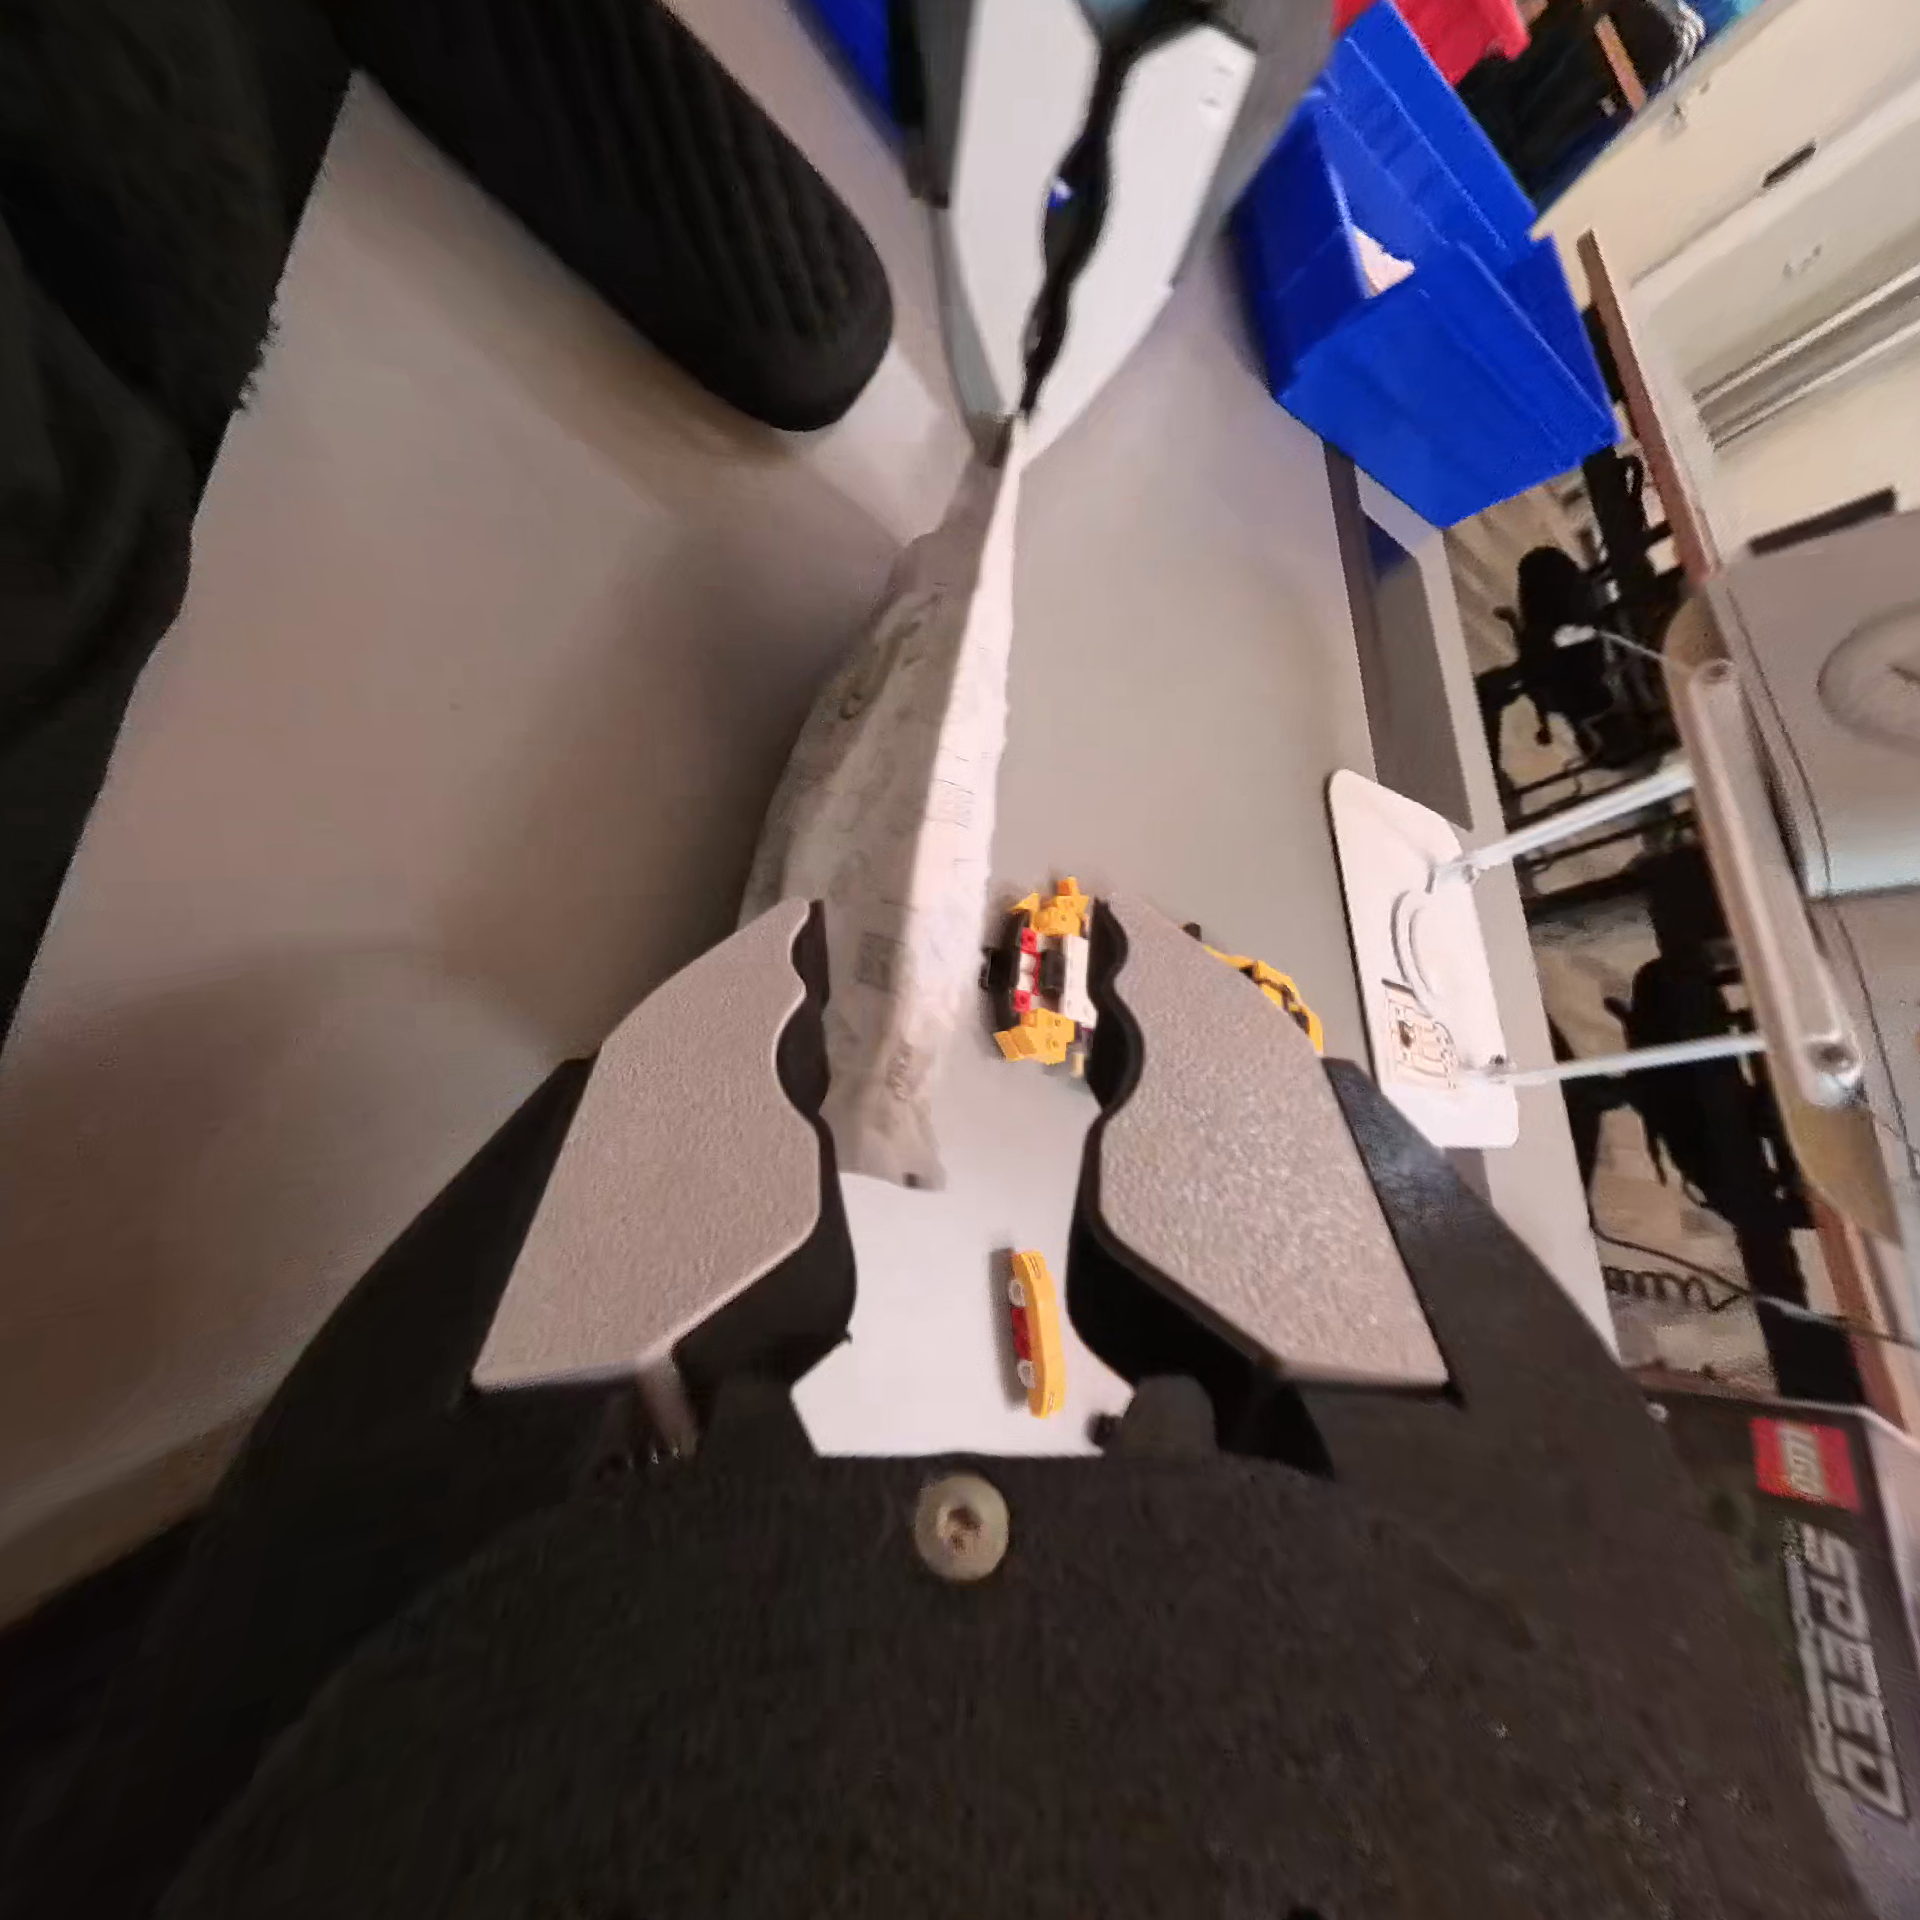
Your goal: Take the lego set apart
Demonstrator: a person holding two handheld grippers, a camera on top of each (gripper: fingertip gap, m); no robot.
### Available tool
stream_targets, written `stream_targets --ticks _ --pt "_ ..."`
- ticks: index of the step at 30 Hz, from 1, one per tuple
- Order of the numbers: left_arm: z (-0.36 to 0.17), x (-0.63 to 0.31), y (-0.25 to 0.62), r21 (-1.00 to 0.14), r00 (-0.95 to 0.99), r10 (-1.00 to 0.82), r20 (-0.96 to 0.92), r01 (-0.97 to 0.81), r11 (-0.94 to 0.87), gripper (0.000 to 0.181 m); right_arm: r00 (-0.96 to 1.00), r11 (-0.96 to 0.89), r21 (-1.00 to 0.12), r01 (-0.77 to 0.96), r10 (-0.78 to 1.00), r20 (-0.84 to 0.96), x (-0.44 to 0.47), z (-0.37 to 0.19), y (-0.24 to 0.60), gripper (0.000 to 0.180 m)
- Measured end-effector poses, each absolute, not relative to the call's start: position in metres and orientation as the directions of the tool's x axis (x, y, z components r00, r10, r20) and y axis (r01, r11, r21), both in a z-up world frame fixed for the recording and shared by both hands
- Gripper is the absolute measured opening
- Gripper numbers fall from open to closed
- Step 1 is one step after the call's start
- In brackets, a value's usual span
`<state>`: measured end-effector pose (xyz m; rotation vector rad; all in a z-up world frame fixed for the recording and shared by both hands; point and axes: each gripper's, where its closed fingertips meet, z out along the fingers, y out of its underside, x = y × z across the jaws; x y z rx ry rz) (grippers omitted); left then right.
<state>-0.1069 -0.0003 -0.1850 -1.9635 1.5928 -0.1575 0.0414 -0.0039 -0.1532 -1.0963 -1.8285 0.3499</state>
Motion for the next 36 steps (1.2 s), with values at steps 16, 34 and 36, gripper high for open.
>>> stream_targets --ticks 16,34,36 --pt "-0.155 -0.080 0.007 -0.683 0.226 -0.950 -0.213 -0.730 -0.021 0.004 -0.116 0.057 -0.863 0.502 0.993 -0.002 0.074 -0.144 0.009 0.000" --pt "-0.117 -0.060 0.073 -0.882 0.424 -0.906 0.019 -0.420 -0.215 0.004 0.294 -0.578 -0.790 0.204 0.806 -0.513 0.217 -0.090 0.173 0.000" --pt "-0.131 -0.063 0.069 -0.872 0.426 -0.903 0.058 -0.420 -0.254 0.005 0.364 -0.627 -0.760 0.172 0.757 -0.542 0.237 -0.110 0.212 0.000"
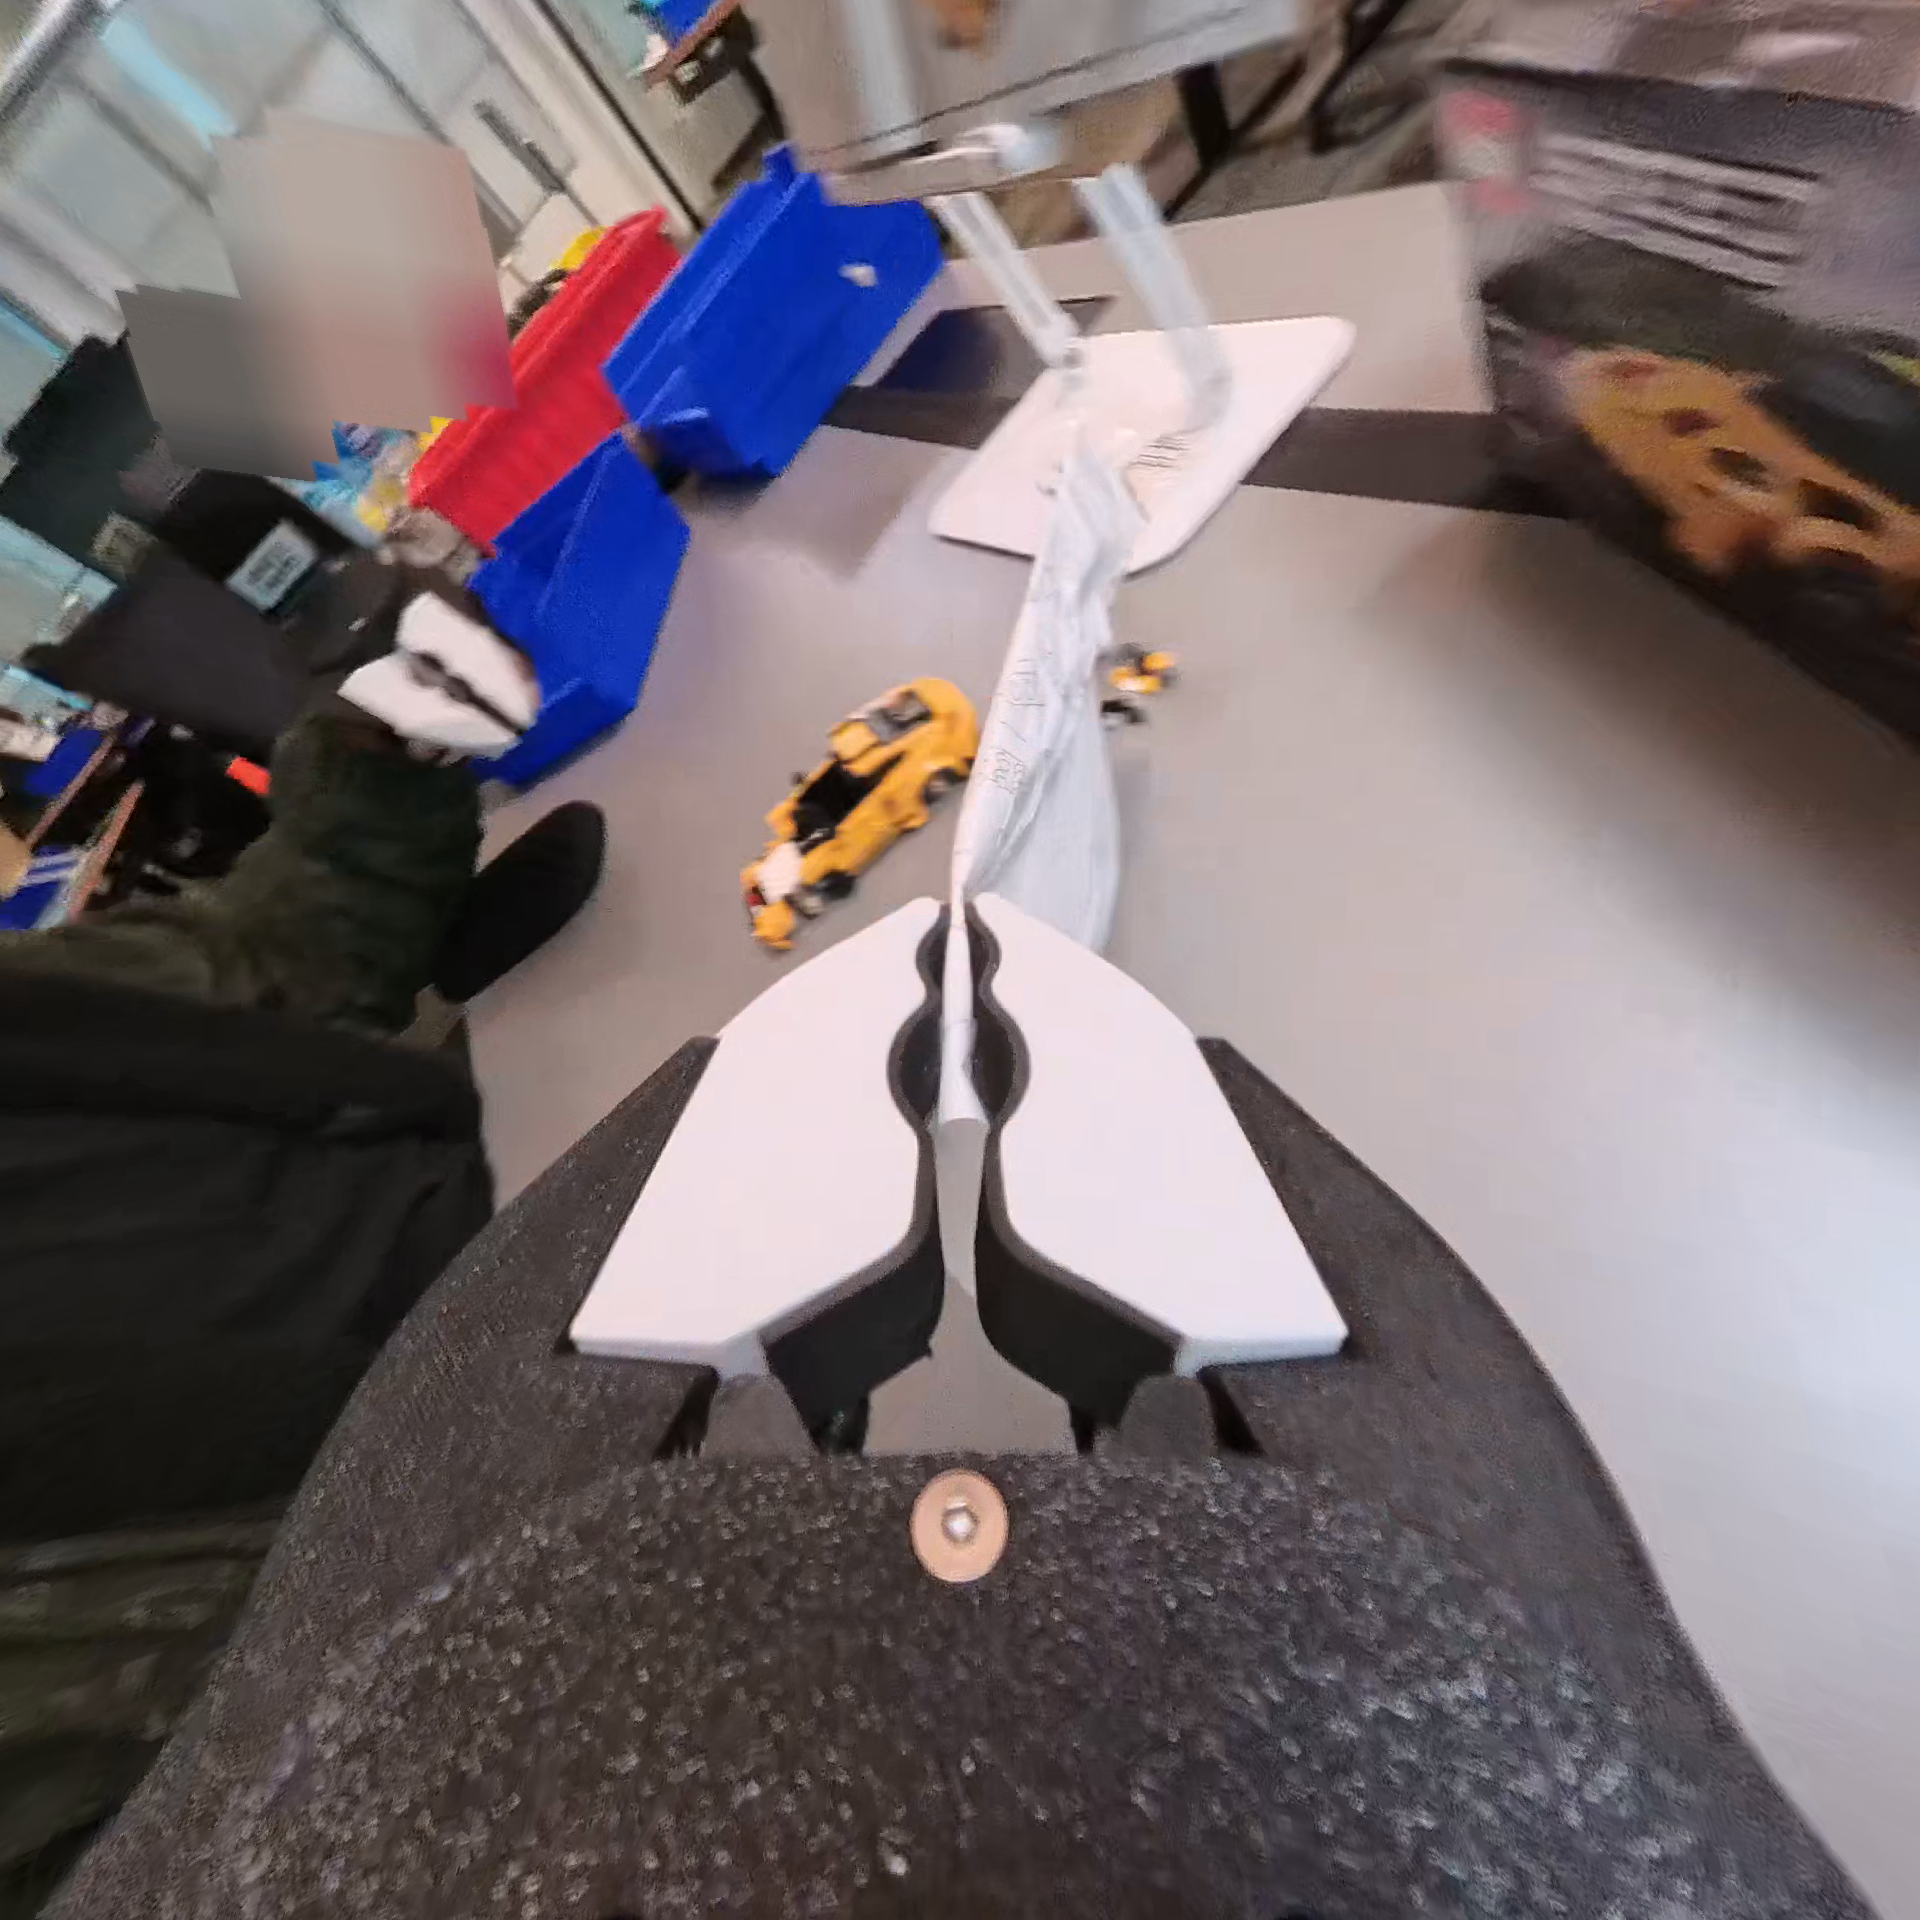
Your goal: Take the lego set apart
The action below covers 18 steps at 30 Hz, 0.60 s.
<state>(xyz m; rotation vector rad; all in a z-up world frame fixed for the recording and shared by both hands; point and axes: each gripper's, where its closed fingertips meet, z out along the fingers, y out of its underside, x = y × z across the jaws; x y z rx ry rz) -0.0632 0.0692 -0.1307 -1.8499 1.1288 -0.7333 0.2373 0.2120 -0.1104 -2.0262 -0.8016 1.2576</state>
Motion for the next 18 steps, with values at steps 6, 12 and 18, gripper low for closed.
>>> stream_targets --ticks 6,12,18 --pt "-0.159 -0.073 0.059 -0.843 0.451 -0.884 0.121 -0.424 -0.331 0.006 0.512 -0.637 -0.750 0.180 0.712 -0.482 0.281 -0.160 0.311 0.000" --pt "-0.175 -0.080 0.051 -0.833 0.477 -0.864 0.159 -0.406 -0.377 0.007 0.611 -0.587 -0.777 0.229 0.708 -0.355 0.290 -0.178 0.363 0.003" --pt "-0.189 -0.083 0.052 -0.832 0.486 -0.851 0.200 -0.374 -0.410 0.010 0.671 -0.523 -0.824 0.220 0.694 -0.261 0.297 -0.186 0.383 0.013"
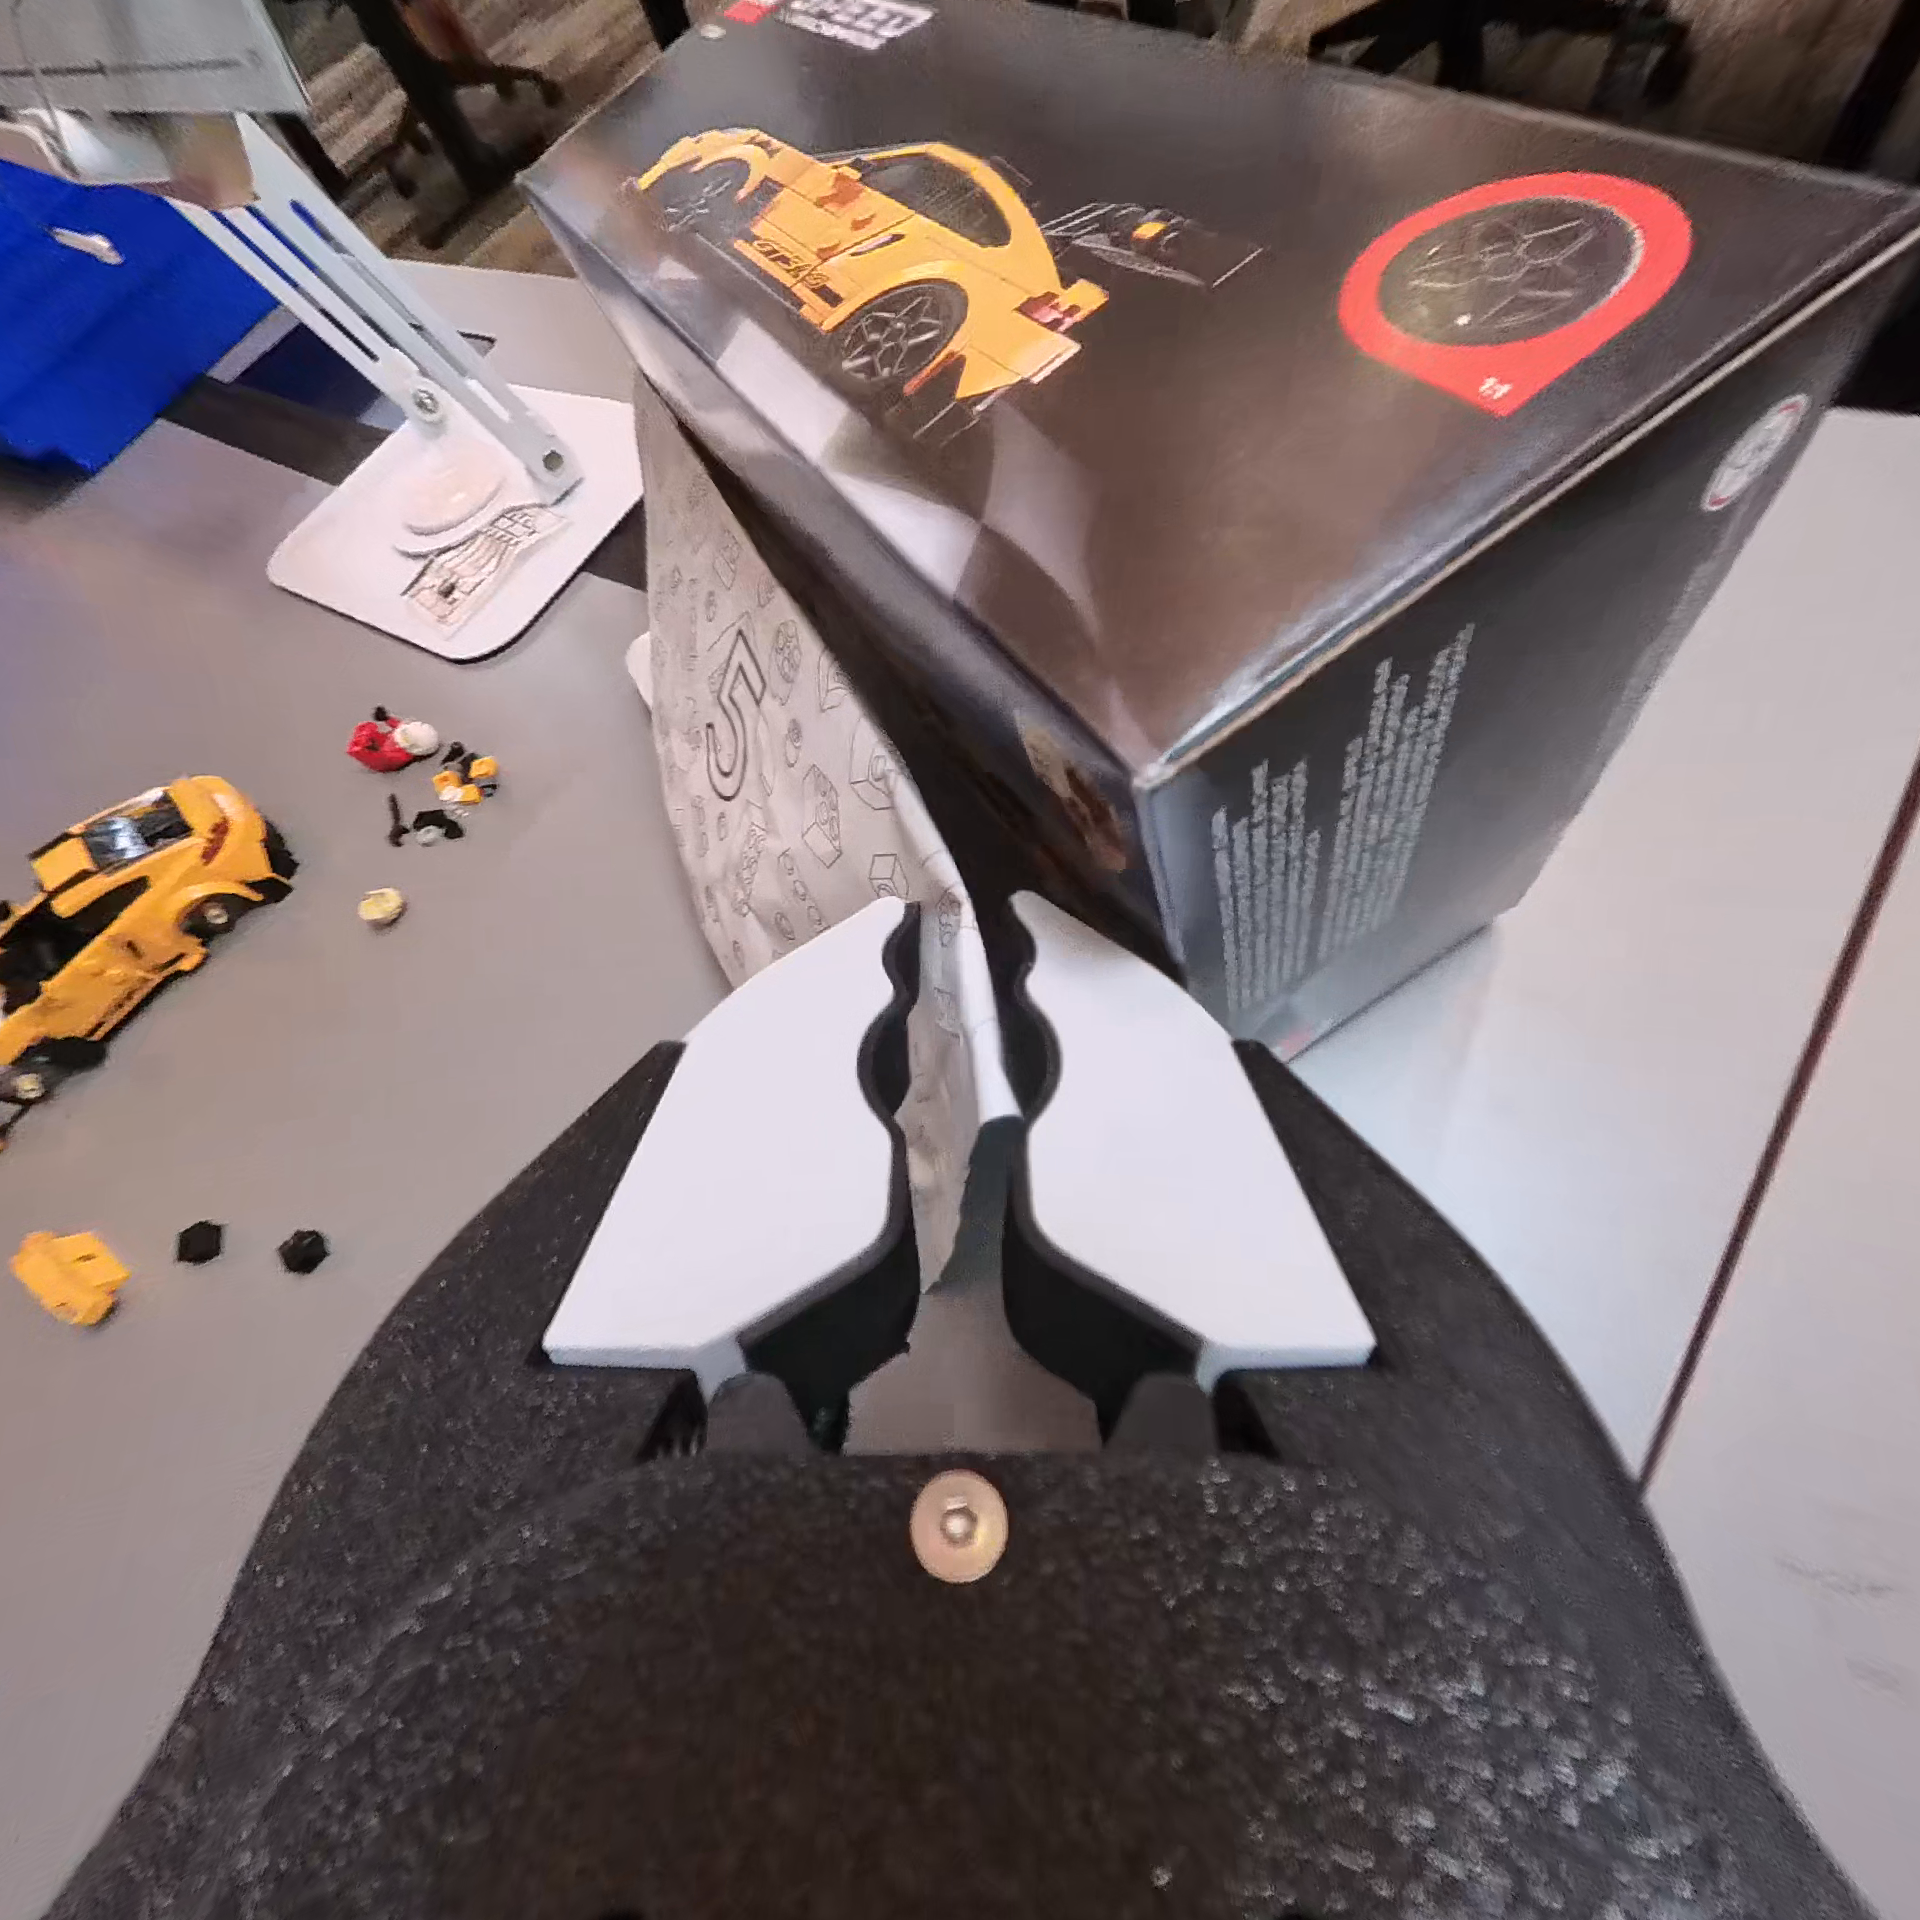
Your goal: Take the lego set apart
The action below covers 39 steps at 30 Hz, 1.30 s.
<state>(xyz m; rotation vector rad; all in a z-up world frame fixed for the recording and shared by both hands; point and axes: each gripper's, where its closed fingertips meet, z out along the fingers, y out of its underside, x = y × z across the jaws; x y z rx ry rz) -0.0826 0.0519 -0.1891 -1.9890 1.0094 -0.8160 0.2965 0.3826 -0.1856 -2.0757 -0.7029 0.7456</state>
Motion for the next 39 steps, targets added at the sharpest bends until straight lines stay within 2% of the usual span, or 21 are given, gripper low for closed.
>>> stream_targets --ticks 12,18,22,24,28,34,39 --pt "-0.178 -0.083 0.055 -0.885 0.497 -0.848 0.187 -0.289 -0.364 0.007 0.753 -0.426 -0.870 0.248 0.650 -0.103 0.329 -0.162 0.366 0.033" --pt "-0.152 -0.097 0.069 -0.952 0.589 -0.805 0.072 -0.199 -0.231 0.000 0.758 -0.155 -0.968 0.196 0.651 0.049 0.303 -0.093 0.312 0.033" --pt "-0.137 -0.103 0.075 -0.979 0.651 -0.759 0.013 -0.148 -0.144 0.000 0.720 0.059 -0.979 0.195 0.670 0.183 0.252 -0.050 0.251 0.026" --pt "-0.133 -0.106 0.078 -0.985 0.683 -0.731 -0.013 -0.134 -0.108 0.000 0.700 0.108 -0.979 0.175 0.685 0.201 0.227 -0.041 0.224 0.022" --pt "-0.134 -0.116 0.084 -0.992 0.746 -0.665 -0.024 -0.098 -0.074 0.000 0.672 0.111 -0.990 0.088 0.727 0.141 0.179 -0.044 0.183 0.000" --pt "-0.128 -0.128 0.088 -0.997 0.803 -0.594 -0.051 -0.074 -0.014 0.000 0.701 0.115 -0.993 -0.023 0.710 0.066 0.123 -0.066 0.153 0.000" --pt "-0.128 -0.138 0.091 -0.998 0.839 -0.544 0.004 -0.027 -0.049 0.000 0.708 0.099 -0.995 -0.013 0.703 0.061 0.099 -0.104 0.159 0.000"
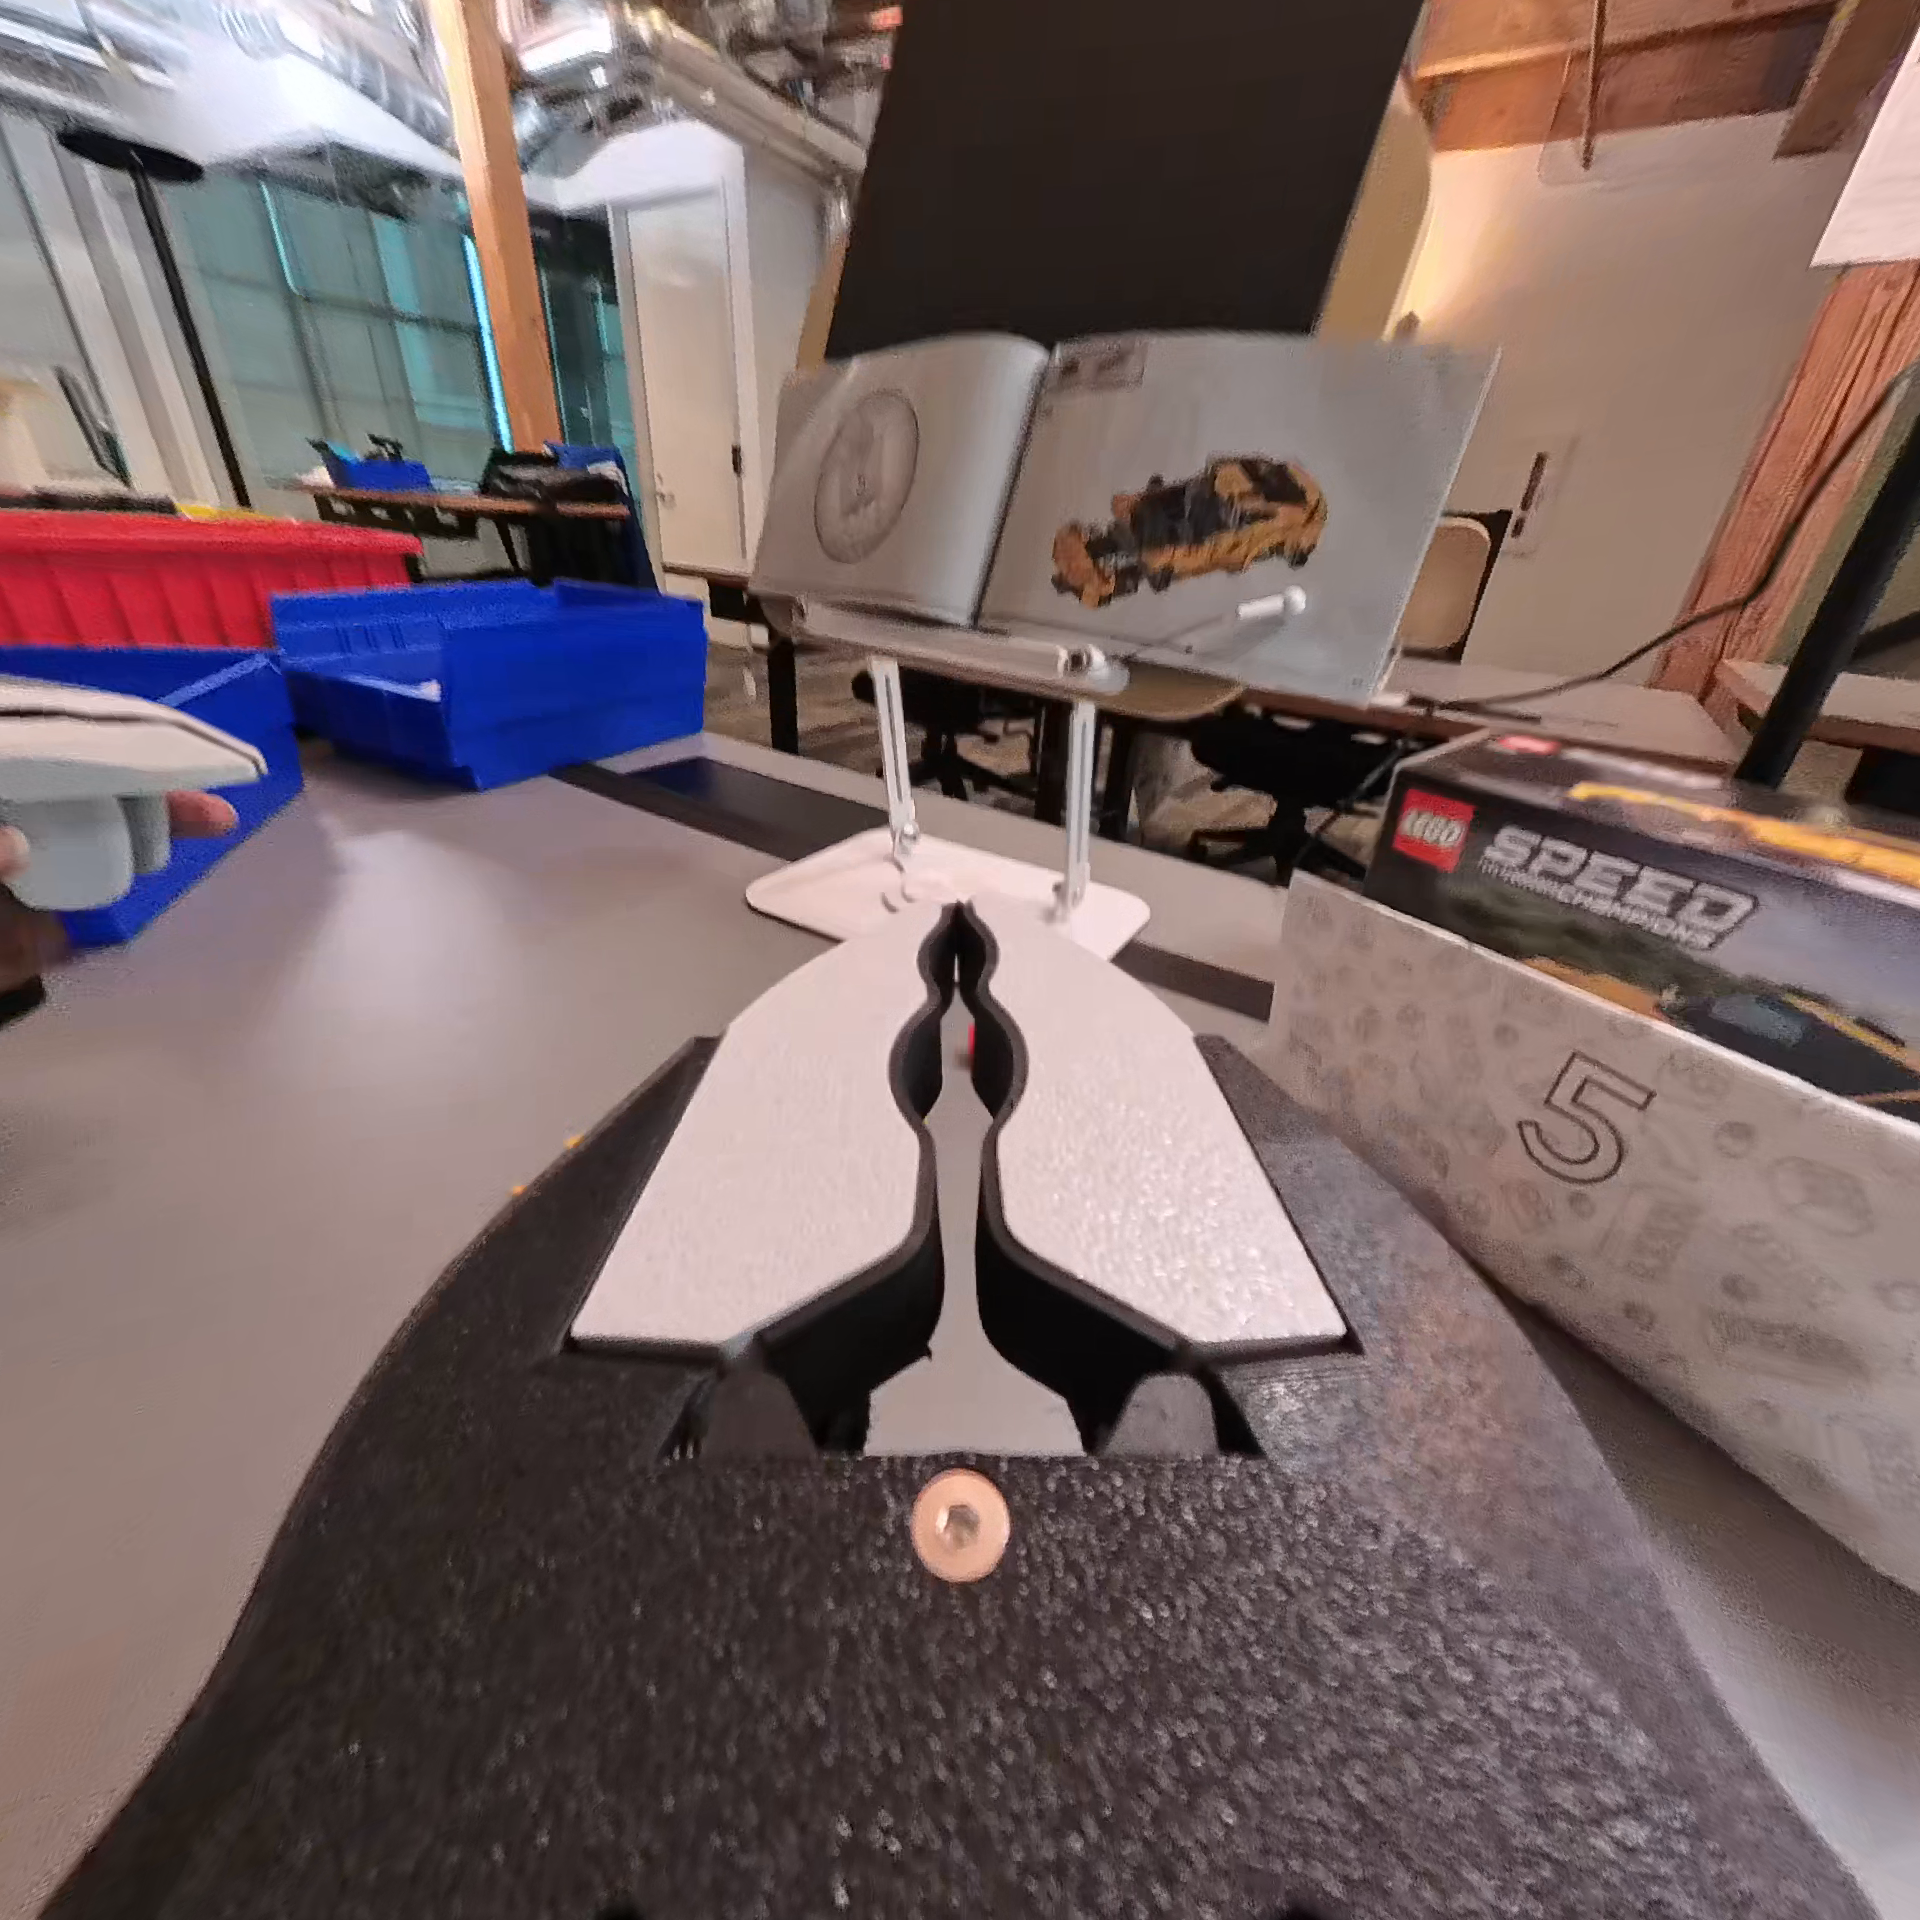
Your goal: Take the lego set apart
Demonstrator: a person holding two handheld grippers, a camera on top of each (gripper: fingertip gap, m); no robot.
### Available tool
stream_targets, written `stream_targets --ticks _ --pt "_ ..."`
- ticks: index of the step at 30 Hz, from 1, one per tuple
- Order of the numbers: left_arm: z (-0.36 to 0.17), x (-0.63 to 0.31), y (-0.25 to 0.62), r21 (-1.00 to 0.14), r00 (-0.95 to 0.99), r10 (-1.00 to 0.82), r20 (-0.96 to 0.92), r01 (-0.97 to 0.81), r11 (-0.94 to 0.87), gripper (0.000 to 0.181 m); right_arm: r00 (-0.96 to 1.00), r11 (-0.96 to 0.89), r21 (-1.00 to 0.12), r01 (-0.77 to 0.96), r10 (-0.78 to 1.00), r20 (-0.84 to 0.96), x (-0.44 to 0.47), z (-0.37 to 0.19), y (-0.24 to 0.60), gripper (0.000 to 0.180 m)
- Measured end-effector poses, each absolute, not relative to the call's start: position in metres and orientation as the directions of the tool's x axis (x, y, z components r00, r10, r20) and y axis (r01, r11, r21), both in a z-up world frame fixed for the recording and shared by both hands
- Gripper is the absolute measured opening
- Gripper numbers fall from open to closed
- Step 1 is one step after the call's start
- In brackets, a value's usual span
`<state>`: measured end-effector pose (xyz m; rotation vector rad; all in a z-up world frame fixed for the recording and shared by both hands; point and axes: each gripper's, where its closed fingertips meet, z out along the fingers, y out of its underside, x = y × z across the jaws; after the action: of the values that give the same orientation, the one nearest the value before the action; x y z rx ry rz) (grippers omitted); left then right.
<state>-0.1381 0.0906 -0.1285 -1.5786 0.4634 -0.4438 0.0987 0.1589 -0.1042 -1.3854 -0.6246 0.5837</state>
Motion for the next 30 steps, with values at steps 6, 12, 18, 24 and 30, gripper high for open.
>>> stream_targets --ticks 6,12,18,24,30 --pt "-0.139 -0.142 0.098 -0.996 0.842 -0.539 0.022 -0.029 -0.086 0.000 0.691 0.060 -0.996 0.072 0.717 0.093 0.086 -0.131 0.161 0.000" --pt "-0.147 -0.144 0.101 -0.989 0.855 -0.517 0.039 -0.040 -0.140 0.031 0.648 0.097 -0.990 0.099 0.749 0.138 0.075 -0.132 0.155 0.007" --pt "-0.147 -0.135 0.103 -0.989 0.855 -0.519 0.001 -0.075 -0.125 0.031 0.622 0.117 -0.989 0.086 0.769 0.145 0.072 -0.127 0.146 0.026" --pt "-0.122 -0.139 0.115 -0.995 0.868 -0.486 -0.104 -0.085 0.060 0.000 0.600 0.111 -0.990 0.090 0.787 0.143 0.061 -0.130 0.145 0.037" --pt "-0.086 -0.153 0.143 -0.971 0.885 -0.423 -0.193 -0.110 0.214 0.000 0.600 0.199 -0.966 0.163 0.757 0.258 0.039 -0.111 0.162 0.040"
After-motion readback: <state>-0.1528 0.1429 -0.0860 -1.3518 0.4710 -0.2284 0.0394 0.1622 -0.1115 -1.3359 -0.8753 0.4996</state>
